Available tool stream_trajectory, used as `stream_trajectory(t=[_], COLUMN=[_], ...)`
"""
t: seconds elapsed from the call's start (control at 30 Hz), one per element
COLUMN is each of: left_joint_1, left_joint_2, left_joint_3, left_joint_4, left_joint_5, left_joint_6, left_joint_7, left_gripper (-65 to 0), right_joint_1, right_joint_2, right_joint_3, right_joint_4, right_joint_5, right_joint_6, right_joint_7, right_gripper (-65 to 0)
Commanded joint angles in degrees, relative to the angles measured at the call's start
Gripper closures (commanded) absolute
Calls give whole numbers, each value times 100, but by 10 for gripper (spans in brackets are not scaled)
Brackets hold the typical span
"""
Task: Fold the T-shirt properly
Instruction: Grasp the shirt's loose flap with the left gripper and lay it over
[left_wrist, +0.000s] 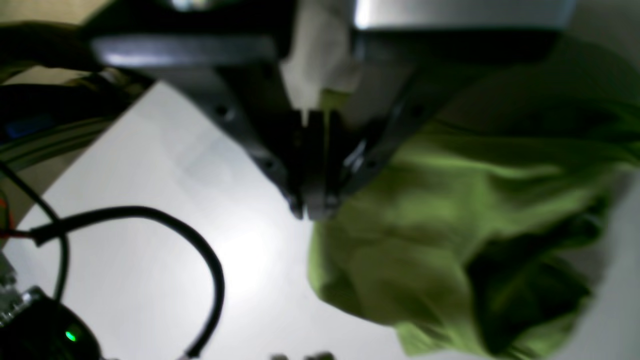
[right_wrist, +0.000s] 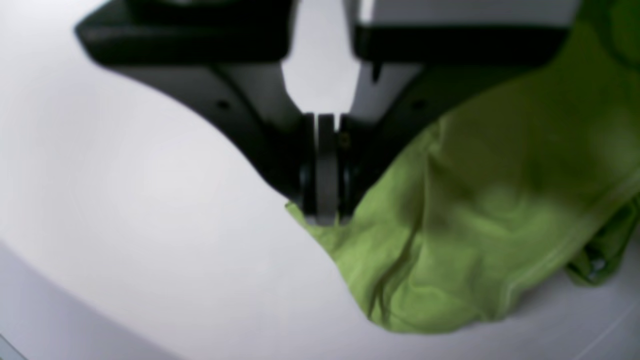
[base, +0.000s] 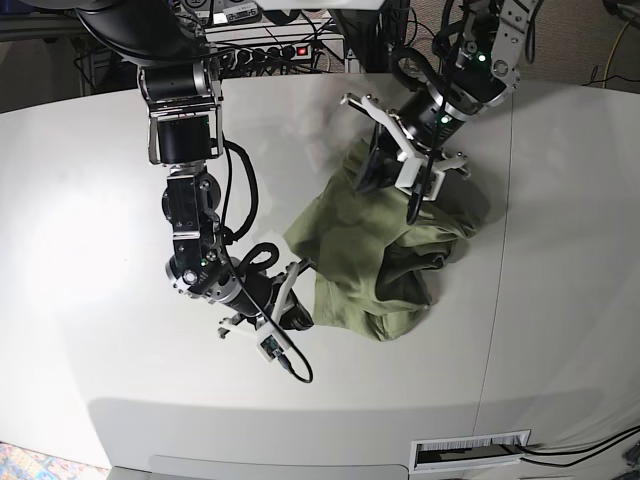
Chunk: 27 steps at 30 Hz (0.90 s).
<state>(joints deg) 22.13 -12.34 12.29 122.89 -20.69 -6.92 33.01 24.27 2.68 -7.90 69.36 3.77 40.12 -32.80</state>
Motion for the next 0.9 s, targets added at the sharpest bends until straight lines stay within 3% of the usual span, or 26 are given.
stream_trajectory(t=[0.0, 0.2, 0.4, 0.6, 0.7, 0.87], left_joint_1=[-4, -9, -125, -424, -564, -791], left_joint_2=[33, 107, 105, 87, 68, -400], left_joint_3=[-4, -4, -7, -11, -28, -48], left_joint_4=[15, -756, -1340, -1845, -2098, -2487], left_joint_5=[-59, -122, 63, 944, 1394, 1456], left_joint_6=[-68, -79, -299, -328, -330, -348], left_joint_7=[-144, -531, -758, -761, -761, -892], left_gripper=[0, 0, 0, 0, 0, 0], right_joint_1=[192, 129, 109, 79, 79, 81], right_joint_2=[0, 2, 0, 2, 4, 4], right_joint_3=[7, 7, 7, 7, 7, 7], right_joint_4=[96, 96, 48, 24, 26, 26], right_joint_5=[87, 90, 101, 487, 595, 629], right_joint_6=[-12, -12, -12, -12, -12, -12], right_joint_7=[146, -50, -374, -1156, -1287, -1375], right_gripper=[0, 0, 0, 0, 0, 0])
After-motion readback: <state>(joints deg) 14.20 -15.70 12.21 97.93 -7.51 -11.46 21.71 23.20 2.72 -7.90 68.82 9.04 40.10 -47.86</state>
